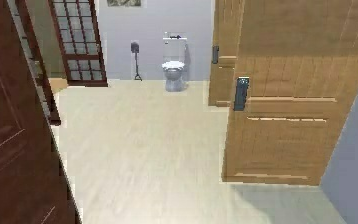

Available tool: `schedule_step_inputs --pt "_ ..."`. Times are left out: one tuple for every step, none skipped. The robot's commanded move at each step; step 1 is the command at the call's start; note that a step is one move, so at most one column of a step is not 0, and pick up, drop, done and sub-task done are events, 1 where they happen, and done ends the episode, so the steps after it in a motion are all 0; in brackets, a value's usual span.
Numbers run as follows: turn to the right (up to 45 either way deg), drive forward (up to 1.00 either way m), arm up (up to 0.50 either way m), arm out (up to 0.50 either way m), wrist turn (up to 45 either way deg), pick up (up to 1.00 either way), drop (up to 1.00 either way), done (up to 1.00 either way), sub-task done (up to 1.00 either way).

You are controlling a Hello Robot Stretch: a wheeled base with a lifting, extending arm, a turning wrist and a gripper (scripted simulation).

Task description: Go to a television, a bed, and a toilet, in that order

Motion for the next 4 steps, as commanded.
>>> schedule_step_inputs --pt "0.0 1.0 0.0 0.0 0.0 0.0 0.0 0.0 0.0" --pt "0.0 1.0 0.0 0.0 0.0 0.0 0.0 0.0 0.0" --pt "0.0 1.0 0.0 0.0 0.0 0.0 0.0 0.0 0.0" --pt "6.0 0.0 0.0 0.0 0.0 0.0 0.0 0.0 0.0"
